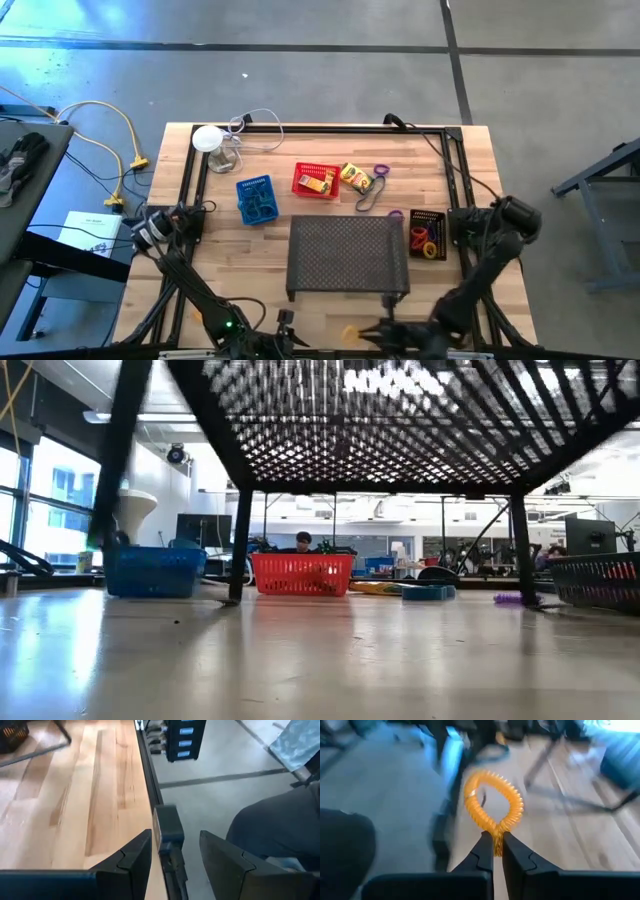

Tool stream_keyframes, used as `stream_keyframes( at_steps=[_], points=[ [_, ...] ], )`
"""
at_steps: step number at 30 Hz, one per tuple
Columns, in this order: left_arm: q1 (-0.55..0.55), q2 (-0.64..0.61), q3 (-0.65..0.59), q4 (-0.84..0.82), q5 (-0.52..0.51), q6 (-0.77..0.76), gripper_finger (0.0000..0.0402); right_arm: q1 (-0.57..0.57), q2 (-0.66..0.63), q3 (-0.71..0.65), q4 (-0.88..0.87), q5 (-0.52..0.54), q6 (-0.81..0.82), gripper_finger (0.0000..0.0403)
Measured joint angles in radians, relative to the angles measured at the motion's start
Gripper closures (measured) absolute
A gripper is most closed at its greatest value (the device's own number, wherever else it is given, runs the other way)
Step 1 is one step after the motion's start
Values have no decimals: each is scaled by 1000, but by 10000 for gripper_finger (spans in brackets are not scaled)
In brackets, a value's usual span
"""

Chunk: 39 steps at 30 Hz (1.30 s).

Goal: Pick & Place Office Desk Supplies
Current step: Put he yellow spring keychain into the black bin

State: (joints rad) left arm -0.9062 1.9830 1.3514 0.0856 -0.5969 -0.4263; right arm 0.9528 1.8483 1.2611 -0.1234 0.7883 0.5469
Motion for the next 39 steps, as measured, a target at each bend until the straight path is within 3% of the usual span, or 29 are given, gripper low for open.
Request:
stream_keyframes(
  at_steps=[7,39],
  points=[
    [13,43,-1,9,-2,0,241,71,-50,0,-1,103,-21,398],
    [20,43,0,31,-2,0,241,68,-49,0,31,50,-44,399]
  ],
)
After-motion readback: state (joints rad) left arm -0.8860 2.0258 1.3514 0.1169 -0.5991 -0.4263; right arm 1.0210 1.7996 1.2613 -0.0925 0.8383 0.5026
